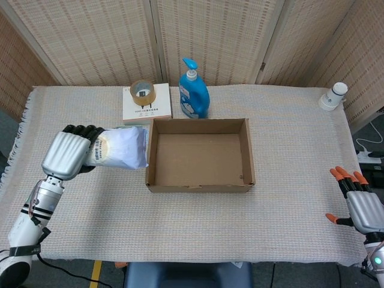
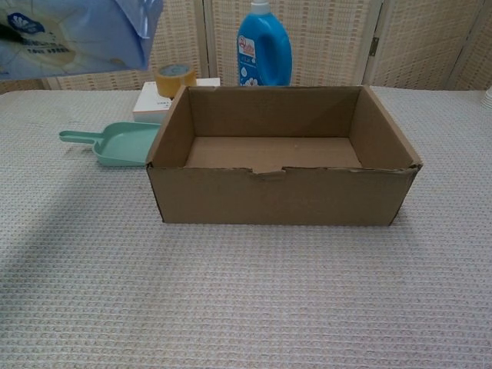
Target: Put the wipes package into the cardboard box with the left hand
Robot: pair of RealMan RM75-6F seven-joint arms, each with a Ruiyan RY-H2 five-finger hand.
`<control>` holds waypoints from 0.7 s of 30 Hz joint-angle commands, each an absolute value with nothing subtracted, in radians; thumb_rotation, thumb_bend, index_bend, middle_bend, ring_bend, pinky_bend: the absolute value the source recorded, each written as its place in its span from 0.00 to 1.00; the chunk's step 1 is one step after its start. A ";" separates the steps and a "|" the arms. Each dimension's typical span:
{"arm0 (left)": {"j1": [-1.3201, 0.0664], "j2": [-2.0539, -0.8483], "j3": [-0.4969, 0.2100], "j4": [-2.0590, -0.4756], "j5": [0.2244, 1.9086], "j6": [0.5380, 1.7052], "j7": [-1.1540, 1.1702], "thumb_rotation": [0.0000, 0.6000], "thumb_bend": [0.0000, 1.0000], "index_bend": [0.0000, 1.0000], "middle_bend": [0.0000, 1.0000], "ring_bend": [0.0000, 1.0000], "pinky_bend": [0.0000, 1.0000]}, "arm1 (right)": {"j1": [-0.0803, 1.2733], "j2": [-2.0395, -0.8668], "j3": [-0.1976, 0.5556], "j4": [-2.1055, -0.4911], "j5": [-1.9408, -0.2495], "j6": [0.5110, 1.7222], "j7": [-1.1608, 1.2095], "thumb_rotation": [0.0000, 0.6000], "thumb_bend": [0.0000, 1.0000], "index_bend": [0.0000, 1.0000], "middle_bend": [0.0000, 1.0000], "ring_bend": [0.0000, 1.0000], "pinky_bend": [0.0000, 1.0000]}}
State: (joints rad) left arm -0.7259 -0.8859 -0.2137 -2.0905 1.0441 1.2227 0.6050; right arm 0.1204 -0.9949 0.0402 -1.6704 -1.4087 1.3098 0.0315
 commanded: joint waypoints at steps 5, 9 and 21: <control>-0.810 -0.982 -0.271 -2.153 1.000 1.216 0.662 1.00 0.26 0.56 0.62 0.59 0.70 | 0.111 -0.990 0.035 -1.683 -1.428 1.332 0.026 1.00 0.00 0.04 0.00 0.00 0.00; -0.863 -1.076 -0.298 -2.143 0.928 1.208 0.667 1.00 0.27 0.53 0.61 0.59 0.70 | 0.108 -0.985 0.036 -1.686 -1.431 1.340 0.035 1.00 0.00 0.04 0.00 0.00 0.00; -0.993 -1.305 -0.331 -2.033 0.914 1.277 0.807 1.00 0.27 0.52 0.59 0.58 0.68 | 0.102 -0.973 0.025 -1.699 -1.459 1.350 0.047 1.00 0.00 0.04 0.00 0.00 0.00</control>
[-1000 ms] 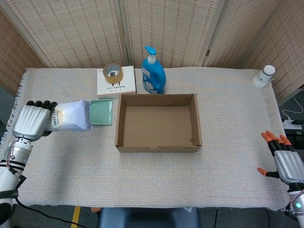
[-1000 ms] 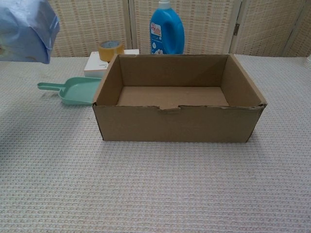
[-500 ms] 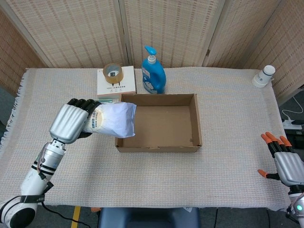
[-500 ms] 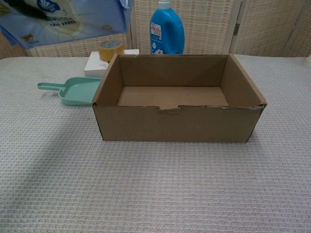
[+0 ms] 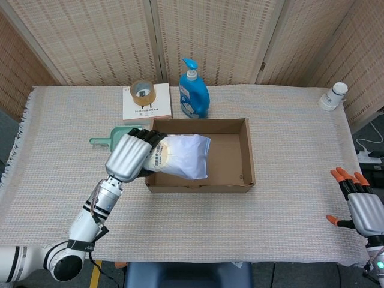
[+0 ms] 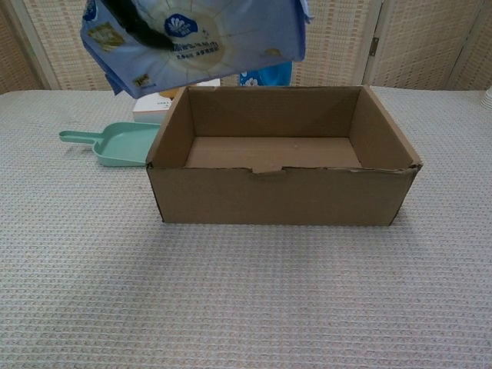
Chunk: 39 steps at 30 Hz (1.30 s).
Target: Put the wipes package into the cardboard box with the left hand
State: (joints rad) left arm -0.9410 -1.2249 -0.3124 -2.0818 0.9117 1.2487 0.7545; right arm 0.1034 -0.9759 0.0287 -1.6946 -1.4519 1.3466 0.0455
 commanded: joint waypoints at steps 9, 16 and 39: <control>-1.071 -1.484 -0.355 -1.910 0.905 1.303 0.822 1.00 0.27 0.53 0.59 0.58 0.68 | 0.098 -0.962 0.031 -1.707 -1.443 1.351 0.051 1.00 0.00 0.04 0.00 0.00 0.00; -1.115 -1.612 -0.350 -1.792 0.915 1.298 0.815 1.00 0.27 0.52 0.59 0.57 0.67 | 0.103 -0.964 0.033 -1.703 -1.431 1.338 0.049 1.00 0.00 0.04 0.00 0.00 0.00; -1.173 -1.733 -0.373 -1.472 0.850 1.156 0.792 1.00 0.19 0.05 0.12 0.07 0.21 | 0.129 -0.974 0.050 -1.672 -1.371 1.274 0.062 1.00 0.00 0.05 0.00 0.00 0.00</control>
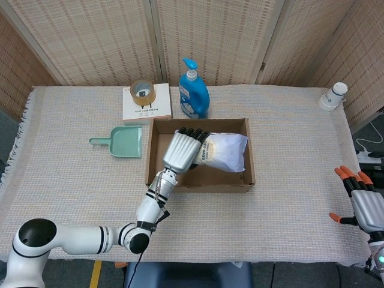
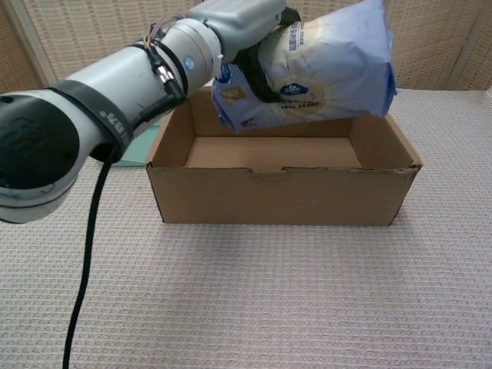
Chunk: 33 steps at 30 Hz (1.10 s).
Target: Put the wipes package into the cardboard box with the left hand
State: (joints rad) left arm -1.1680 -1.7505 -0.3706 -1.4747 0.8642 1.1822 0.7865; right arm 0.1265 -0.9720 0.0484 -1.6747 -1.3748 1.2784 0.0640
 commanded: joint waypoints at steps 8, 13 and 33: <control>-1.170 -1.690 -0.394 -1.515 0.848 1.156 0.785 1.00 0.16 0.00 0.00 0.00 0.02 | 0.136 -0.981 0.053 -1.665 -1.356 1.258 0.056 1.00 0.00 0.05 0.00 0.00 0.00; -1.163 -1.662 -0.395 -1.541 0.839 1.169 0.799 1.00 0.15 0.00 0.00 0.00 0.02 | 0.133 -0.979 0.053 -1.667 -1.361 1.267 0.060 1.00 0.00 0.06 0.00 0.00 0.00; -0.856 -1.139 -0.330 -1.715 0.916 1.260 0.661 1.00 0.25 0.00 0.00 0.00 0.15 | 0.132 -0.989 0.040 -1.681 -1.385 1.272 0.035 1.00 0.00 0.06 0.00 0.00 0.00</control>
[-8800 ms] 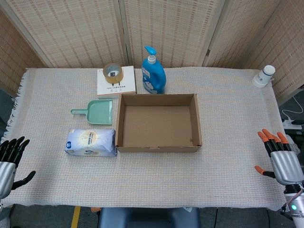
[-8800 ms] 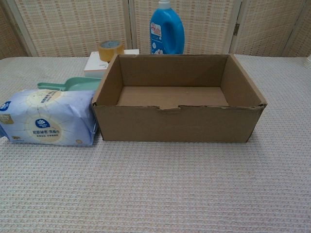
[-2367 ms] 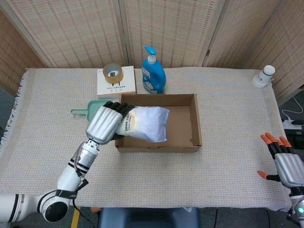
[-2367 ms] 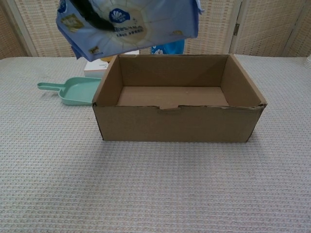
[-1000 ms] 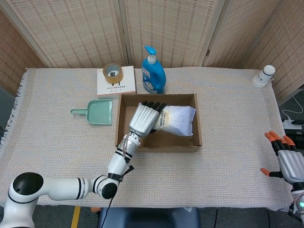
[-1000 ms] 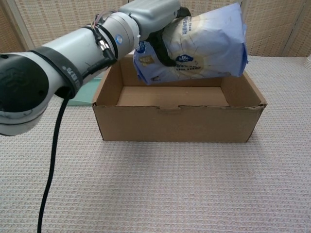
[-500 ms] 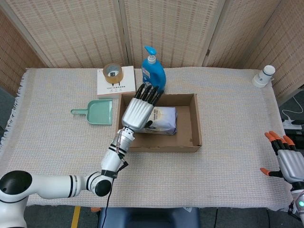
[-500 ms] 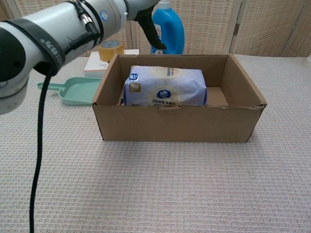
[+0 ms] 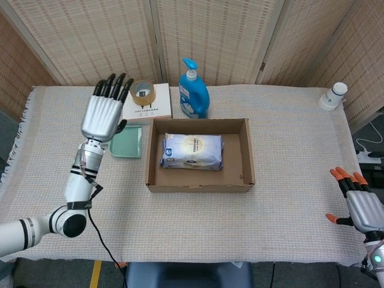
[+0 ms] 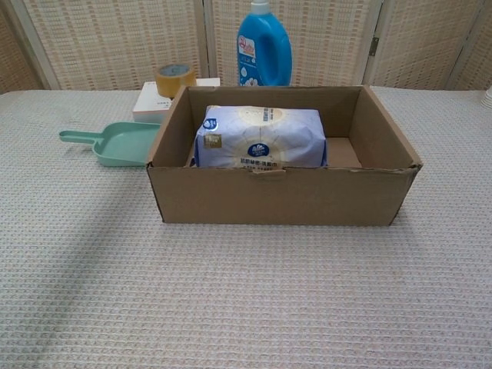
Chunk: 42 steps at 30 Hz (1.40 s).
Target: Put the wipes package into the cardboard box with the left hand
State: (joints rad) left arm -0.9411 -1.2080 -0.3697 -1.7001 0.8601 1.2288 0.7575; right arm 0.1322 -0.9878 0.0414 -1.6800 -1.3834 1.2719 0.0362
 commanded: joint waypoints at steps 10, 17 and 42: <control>-0.592 -1.078 -0.132 -1.593 1.318 1.426 0.246 1.00 0.22 0.00 0.00 0.00 0.14 | 0.133 -1.005 0.032 -1.673 -1.404 1.275 0.021 1.00 0.00 0.06 0.00 0.00 0.00; -0.477 -1.088 -0.003 -1.405 1.486 1.468 0.090 1.00 0.19 0.00 0.00 0.00 0.18 | 0.136 -1.013 0.027 -1.665 -1.429 1.282 0.040 1.00 0.00 0.07 0.00 0.00 0.00; -0.234 -1.117 0.001 -1.372 1.377 1.472 -0.020 1.00 0.18 0.00 0.00 0.00 0.13 | 0.132 -1.036 0.013 -1.658 -1.471 1.312 -0.010 1.00 0.00 0.06 0.00 0.00 0.00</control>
